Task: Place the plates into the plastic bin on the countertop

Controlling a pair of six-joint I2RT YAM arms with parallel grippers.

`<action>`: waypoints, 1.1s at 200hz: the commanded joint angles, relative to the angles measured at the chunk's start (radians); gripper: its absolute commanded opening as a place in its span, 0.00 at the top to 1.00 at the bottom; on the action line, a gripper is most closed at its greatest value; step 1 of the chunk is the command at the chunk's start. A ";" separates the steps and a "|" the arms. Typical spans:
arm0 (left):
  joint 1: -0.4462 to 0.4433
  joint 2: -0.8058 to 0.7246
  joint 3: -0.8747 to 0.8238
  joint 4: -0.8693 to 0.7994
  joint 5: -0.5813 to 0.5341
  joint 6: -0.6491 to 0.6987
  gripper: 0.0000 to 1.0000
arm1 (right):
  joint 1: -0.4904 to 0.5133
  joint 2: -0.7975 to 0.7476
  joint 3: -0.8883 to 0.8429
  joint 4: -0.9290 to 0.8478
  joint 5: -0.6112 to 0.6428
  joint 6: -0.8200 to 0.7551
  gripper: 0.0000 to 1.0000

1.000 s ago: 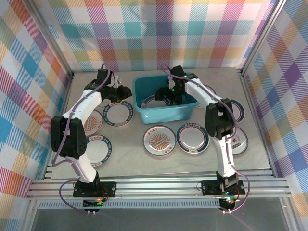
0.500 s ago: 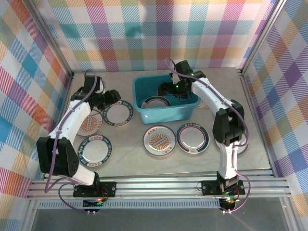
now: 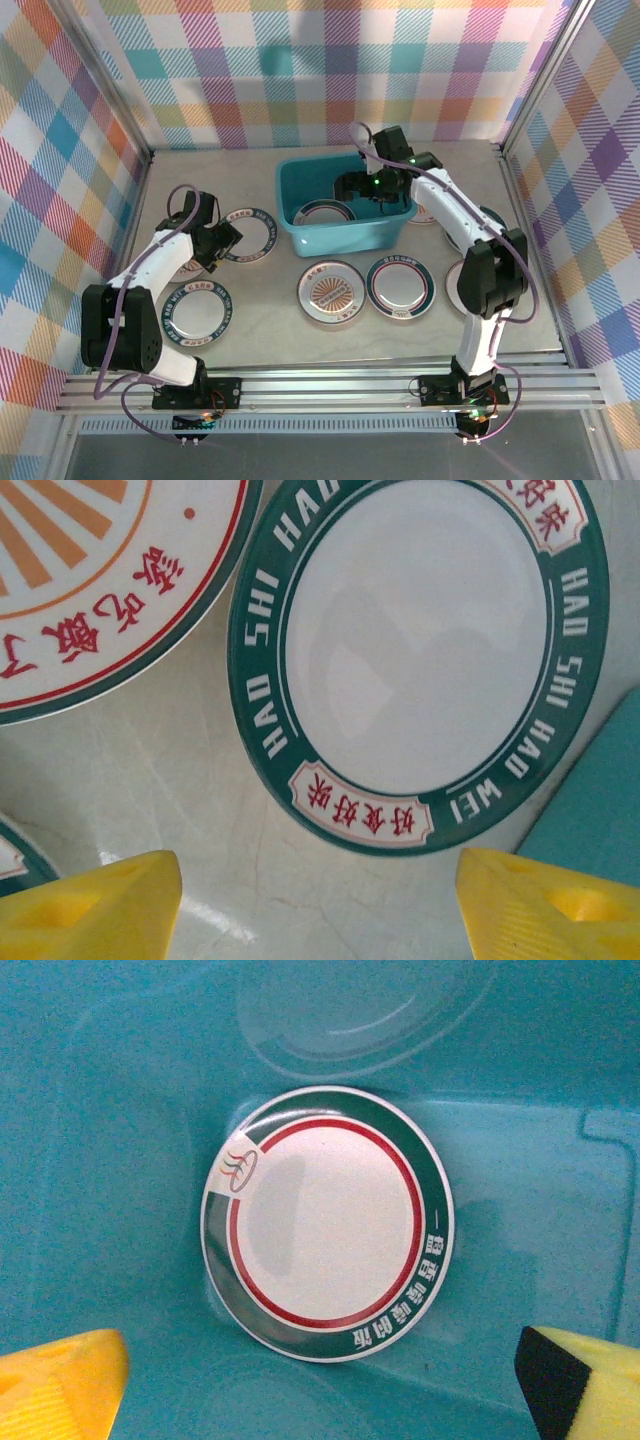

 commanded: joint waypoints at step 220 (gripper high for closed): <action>0.005 0.252 -0.045 0.226 0.018 -0.015 0.64 | 0.006 0.016 0.033 0.041 -0.017 0.004 0.00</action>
